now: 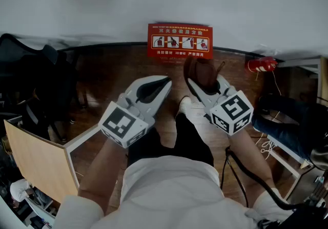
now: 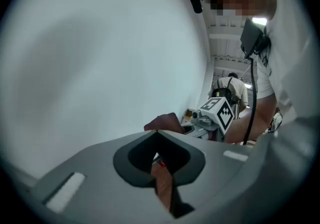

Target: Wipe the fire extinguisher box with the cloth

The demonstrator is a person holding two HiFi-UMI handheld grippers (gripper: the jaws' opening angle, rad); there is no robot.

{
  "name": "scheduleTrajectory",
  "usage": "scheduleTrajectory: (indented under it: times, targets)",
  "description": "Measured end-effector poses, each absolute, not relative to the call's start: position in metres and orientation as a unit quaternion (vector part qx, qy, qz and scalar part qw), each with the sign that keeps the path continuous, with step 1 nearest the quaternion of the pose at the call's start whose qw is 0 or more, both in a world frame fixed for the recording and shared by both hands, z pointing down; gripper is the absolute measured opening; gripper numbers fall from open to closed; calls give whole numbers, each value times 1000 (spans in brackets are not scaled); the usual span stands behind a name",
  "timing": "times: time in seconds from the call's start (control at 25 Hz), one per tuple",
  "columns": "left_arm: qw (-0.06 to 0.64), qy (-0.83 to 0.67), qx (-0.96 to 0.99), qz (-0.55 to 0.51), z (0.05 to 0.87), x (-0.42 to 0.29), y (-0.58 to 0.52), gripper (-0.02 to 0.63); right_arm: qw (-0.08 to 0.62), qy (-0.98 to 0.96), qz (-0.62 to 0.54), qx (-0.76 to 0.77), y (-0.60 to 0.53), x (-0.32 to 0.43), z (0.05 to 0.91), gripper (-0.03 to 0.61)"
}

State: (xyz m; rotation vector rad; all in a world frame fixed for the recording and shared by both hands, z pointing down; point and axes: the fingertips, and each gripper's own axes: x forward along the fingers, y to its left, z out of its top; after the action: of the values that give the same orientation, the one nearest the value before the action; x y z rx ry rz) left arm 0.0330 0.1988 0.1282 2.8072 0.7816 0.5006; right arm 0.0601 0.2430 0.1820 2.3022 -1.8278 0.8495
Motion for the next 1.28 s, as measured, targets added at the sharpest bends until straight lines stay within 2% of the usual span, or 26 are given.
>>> scheduleTrajectory:
  times: [0.12,0.52,0.8,1.08,1.28]
  targets:
    - [98,263,945,170,144,61,184,0,43,-589,294,752,216,88,213,46]
    - [51,346,917,190,211,119,125,0,62,-546,359,755,107,155,324,46]
    - [66,332,921,191,261,147,95,0,78,-544,404,731,46,177,413,46]
    - [82,321,922,199,300,176,96,0,80,-532,430,725,68,203,476,46]
    - [78,334,916,209,306,184,120,0,76,-515,435,735,101,222,483,46]
